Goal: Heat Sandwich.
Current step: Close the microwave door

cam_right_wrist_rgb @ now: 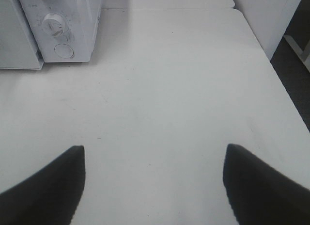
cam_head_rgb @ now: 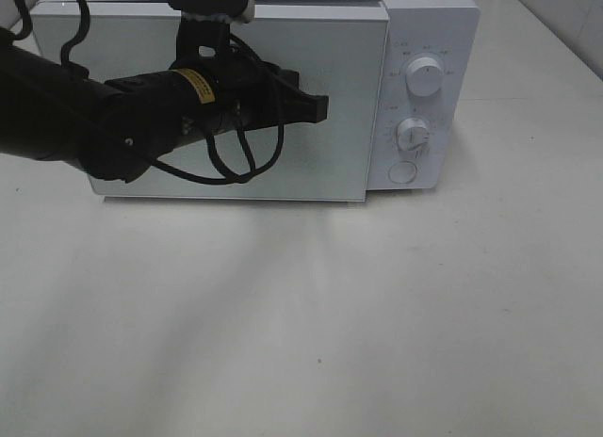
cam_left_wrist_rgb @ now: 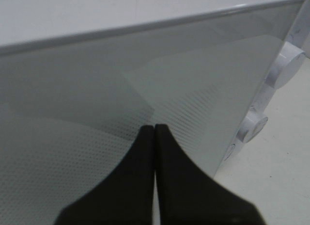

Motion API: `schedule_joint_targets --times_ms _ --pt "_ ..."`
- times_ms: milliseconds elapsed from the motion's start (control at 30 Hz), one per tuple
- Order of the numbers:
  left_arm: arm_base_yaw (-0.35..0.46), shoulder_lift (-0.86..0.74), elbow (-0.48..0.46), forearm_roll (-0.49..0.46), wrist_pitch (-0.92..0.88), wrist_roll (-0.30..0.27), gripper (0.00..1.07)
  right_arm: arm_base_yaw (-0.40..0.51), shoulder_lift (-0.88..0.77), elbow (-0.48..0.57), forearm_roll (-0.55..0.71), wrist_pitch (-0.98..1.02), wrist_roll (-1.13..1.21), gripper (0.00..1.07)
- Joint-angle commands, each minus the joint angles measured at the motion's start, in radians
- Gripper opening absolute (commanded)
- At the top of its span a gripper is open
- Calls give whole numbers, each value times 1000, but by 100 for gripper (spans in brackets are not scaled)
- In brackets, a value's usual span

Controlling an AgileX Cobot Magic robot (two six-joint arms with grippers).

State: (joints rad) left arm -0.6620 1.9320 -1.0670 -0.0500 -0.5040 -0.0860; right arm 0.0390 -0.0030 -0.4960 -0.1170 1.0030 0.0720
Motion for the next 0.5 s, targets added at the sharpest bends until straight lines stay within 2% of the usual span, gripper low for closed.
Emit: schedule_joint_targets --times_ms 33,500 --pt "9 19 -48 -35 -29 0 0 -4 -29 1 -3 -6 -7 75" --pt "24 107 -211 -45 53 4 0 -4 -29 1 -3 -6 -6 75"
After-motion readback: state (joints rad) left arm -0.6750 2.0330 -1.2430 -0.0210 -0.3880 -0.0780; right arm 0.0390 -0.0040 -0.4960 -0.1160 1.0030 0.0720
